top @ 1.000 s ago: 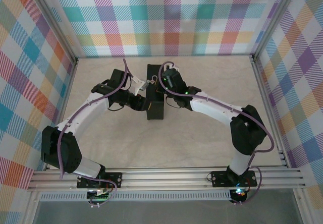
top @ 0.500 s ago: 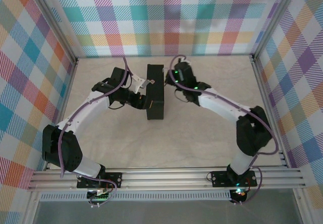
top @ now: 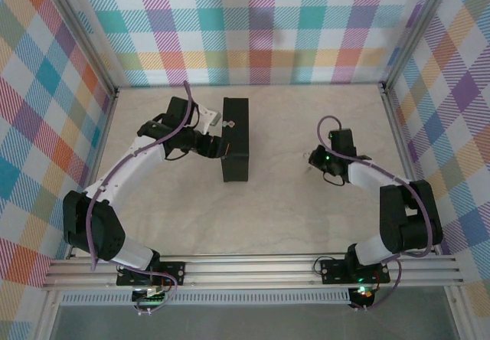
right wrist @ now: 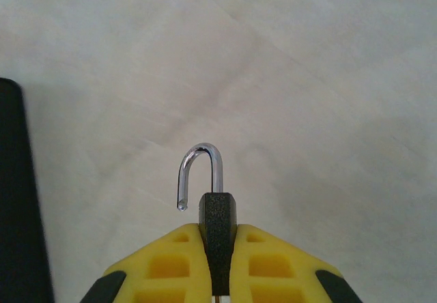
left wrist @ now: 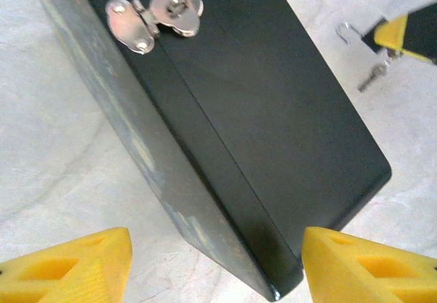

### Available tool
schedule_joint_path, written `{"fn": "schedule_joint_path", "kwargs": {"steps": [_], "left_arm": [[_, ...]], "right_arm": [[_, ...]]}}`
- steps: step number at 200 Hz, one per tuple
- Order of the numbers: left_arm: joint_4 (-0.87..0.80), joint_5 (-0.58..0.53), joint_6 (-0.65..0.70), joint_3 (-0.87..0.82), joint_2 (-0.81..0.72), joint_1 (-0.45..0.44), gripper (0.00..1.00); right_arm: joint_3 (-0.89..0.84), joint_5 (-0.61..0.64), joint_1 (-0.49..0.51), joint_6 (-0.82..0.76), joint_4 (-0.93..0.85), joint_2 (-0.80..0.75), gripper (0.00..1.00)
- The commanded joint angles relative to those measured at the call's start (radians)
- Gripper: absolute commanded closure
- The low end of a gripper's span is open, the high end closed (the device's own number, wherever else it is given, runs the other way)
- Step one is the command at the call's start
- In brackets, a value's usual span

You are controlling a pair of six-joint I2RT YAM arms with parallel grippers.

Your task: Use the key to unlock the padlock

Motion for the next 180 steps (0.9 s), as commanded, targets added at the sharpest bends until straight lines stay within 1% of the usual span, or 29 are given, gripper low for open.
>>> {"fn": "schedule_joint_path", "kwargs": {"steps": [1, 13, 24, 42, 71, 79, 89, 95, 100, 102, 123, 140, 143, 153, 155, 180], "left_arm": [[-0.001, -0.056, -0.028, 0.035, -0.016, -0.004, 0.32], [-0.004, -0.071, -0.04, 0.036, -0.016, -0.002, 0.31], [-0.012, -0.08, -0.046, 0.041, -0.015, 0.001, 0.3], [-0.02, -0.095, -0.057, 0.045, -0.018, 0.005, 0.28], [-0.024, -0.123, -0.087, 0.054, -0.024, 0.028, 0.27], [-0.024, -0.133, -0.108, 0.058, -0.023, 0.037, 0.26], [-0.027, -0.137, -0.143, 0.065, -0.016, 0.056, 0.26], [-0.031, -0.134, -0.167, 0.071, -0.009, 0.068, 0.25], [-0.036, -0.129, -0.189, 0.077, -0.002, 0.077, 0.25], [-0.038, -0.127, -0.198, 0.079, 0.0, 0.081, 0.25], [-0.051, -0.107, -0.269, 0.09, 0.021, 0.109, 0.25], [-0.049, -0.121, -0.309, 0.086, 0.028, 0.127, 0.24], [-0.048, -0.124, -0.314, 0.085, 0.031, 0.13, 0.23], [-0.044, -0.131, -0.325, 0.08, 0.032, 0.142, 0.03], [-0.042, -0.134, -0.326, 0.079, 0.031, 0.144, 0.01], [-0.026, -0.21, -0.352, 0.061, 0.023, 0.171, 0.0]], "right_arm": [[-0.023, -0.093, -0.043, -0.055, 0.057, -0.008, 0.95], [-0.036, -0.099, -0.058, -0.069, 0.051, -0.002, 0.9], [-0.035, -0.091, -0.063, -0.083, 0.028, 0.0, 0.8], [-0.019, -0.092, -0.068, -0.115, -0.012, -0.01, 0.6], [0.081, -0.086, -0.068, -0.152, -0.157, -0.057, 0.42], [0.115, -0.109, -0.065, -0.146, -0.185, -0.076, 0.29], [0.155, -0.146, -0.048, -0.132, -0.198, -0.101, 0.18], [0.185, -0.162, -0.024, -0.125, -0.203, -0.112, 0.12], [0.21, -0.165, 0.001, -0.124, -0.21, -0.117, 0.03], [0.222, -0.165, 0.013, -0.125, -0.216, -0.118, 0.0], [0.355, -0.119, 0.141, -0.124, -0.284, -0.086, 0.0], [0.451, -0.081, 0.235, -0.091, -0.314, -0.03, 0.0], [0.469, -0.077, 0.247, -0.085, -0.321, -0.017, 0.0], [0.523, -0.062, 0.293, -0.067, -0.334, 0.021, 0.0], [0.53, -0.059, 0.303, -0.066, -0.335, 0.026, 0.0], [0.652, 0.031, 0.417, -0.076, -0.366, 0.112, 0.0]]}}
